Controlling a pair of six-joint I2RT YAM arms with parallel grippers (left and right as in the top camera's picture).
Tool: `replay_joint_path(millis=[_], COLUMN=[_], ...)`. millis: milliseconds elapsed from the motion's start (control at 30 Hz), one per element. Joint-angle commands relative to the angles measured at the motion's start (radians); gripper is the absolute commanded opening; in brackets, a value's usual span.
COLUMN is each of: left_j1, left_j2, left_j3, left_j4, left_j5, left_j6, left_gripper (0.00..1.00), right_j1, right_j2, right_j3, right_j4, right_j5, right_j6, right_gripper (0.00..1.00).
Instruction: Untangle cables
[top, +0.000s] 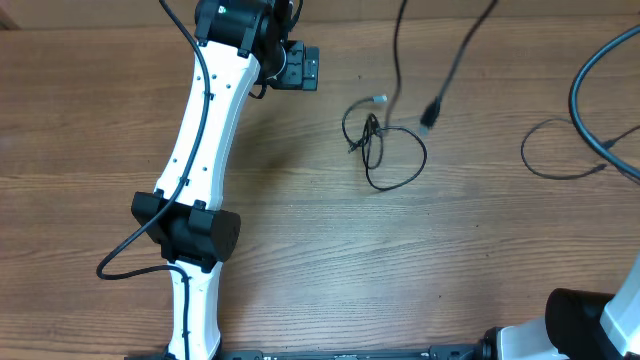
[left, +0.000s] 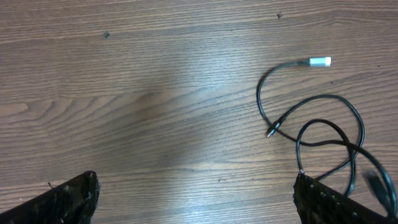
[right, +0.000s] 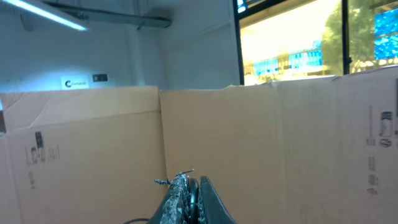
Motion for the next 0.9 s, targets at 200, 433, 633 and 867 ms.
replay_joint_path(millis=[200, 433, 633, 867], left_j1=[0.0, 0.0, 0.0, 0.0], left_j2=[0.002, 0.002, 0.002, 0.002], left_j3=[-0.003, -0.003, -0.003, -0.003], left_j4=[-0.003, -0.003, -0.003, -0.003], left_j5=[-0.009, -0.009, -0.009, -0.009], left_j6=[-0.018, -0.018, -0.018, -0.018], left_gripper=[0.99, 0.99, 1.0, 1.0], right_j1=[-0.105, -0.145, -0.148, -0.179], right_j2=[-0.005, 0.018, 0.089, 0.231], right_j3=[0.016, 0.012, 0.003, 0.003], right_j4=[0.012, -0.319, -0.48, -0.472], right_j5=[0.042, 0.334, 0.736, 0.949], right_j6=[0.156, -0.319, -0.438, -0.512], right_gripper=[0.04, 0.04, 0.04, 0.04])
